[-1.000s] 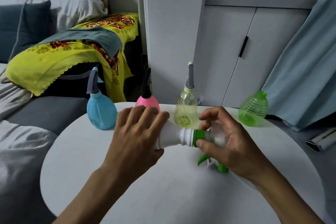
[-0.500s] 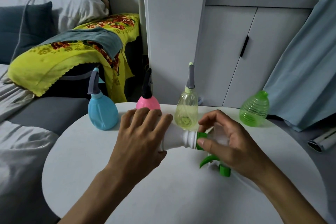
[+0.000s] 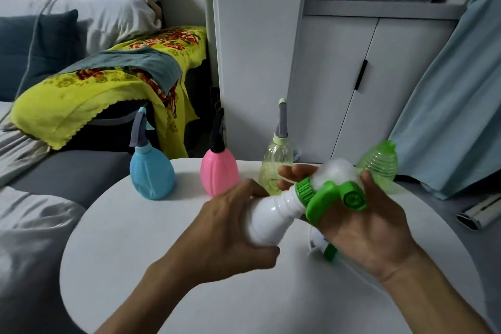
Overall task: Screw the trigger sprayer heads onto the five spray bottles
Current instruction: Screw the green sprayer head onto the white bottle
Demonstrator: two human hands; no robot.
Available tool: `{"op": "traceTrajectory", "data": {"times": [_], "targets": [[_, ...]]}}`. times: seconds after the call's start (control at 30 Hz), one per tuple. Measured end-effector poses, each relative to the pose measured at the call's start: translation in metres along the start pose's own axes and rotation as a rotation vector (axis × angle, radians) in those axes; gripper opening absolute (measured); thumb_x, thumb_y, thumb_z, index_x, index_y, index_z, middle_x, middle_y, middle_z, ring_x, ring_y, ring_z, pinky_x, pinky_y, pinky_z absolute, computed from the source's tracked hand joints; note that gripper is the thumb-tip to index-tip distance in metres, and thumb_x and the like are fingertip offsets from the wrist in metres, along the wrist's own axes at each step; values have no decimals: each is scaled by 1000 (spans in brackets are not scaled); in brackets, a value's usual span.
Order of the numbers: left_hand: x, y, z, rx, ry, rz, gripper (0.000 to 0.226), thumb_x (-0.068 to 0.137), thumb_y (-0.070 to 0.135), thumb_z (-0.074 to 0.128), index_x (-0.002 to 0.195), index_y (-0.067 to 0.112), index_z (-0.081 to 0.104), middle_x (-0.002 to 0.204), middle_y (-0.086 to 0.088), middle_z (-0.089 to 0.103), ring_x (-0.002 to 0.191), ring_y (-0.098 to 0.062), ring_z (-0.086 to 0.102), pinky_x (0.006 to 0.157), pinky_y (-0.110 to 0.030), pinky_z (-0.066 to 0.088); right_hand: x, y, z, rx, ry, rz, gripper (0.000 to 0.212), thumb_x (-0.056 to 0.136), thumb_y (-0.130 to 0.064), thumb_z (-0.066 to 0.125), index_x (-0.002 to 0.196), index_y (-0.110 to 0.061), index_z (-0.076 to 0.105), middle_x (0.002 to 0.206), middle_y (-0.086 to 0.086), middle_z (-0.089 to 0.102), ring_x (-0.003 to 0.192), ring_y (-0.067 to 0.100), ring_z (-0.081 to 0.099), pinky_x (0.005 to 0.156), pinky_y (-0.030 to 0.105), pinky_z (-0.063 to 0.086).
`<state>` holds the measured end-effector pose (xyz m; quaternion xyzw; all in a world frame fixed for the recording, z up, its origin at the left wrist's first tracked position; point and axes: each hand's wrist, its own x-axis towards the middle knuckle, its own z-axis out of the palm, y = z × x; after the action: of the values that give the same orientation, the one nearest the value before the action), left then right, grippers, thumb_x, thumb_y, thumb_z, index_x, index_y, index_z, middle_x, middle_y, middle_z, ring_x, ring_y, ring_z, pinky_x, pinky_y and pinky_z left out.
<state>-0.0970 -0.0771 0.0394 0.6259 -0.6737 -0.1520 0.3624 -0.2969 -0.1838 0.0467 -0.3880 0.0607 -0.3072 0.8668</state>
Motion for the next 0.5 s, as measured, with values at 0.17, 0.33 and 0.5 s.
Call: {"op": "traceTrajectory", "data": {"times": [0.17, 0.33, 0.5], "targets": [[3, 8, 2, -376, -205, -49, 52, 62, 38, 79, 112, 33, 64, 99, 7, 69, 91, -15, 68, 67, -20, 55, 6, 15, 13, -26, -50, -147, 58, 76, -25, 85, 125, -1, 67, 137, 27, 57, 127, 37, 57, 106, 44, 45], [1, 4, 6, -362, -249, -121, 51, 62, 44, 73, 111, 36, 63, 97, 12, 68, 88, -9, 66, 66, -13, 51, 11, 22, 13, -117, 135, -154, 57, 66, -38, 90, 111, -6, 76, 125, 26, 67, 123, 36, 61, 102, 44, 50], [1, 5, 9, -216, -144, -110, 48, 61, 47, 75, 105, 39, 60, 96, 18, 66, 86, -6, 64, 66, -17, 54, 15, 30, 15, -253, 210, -260, 48, 74, -47, 82, 108, -14, 78, 114, 13, 76, 113, 25, 68, 91, 30, 54]]}}
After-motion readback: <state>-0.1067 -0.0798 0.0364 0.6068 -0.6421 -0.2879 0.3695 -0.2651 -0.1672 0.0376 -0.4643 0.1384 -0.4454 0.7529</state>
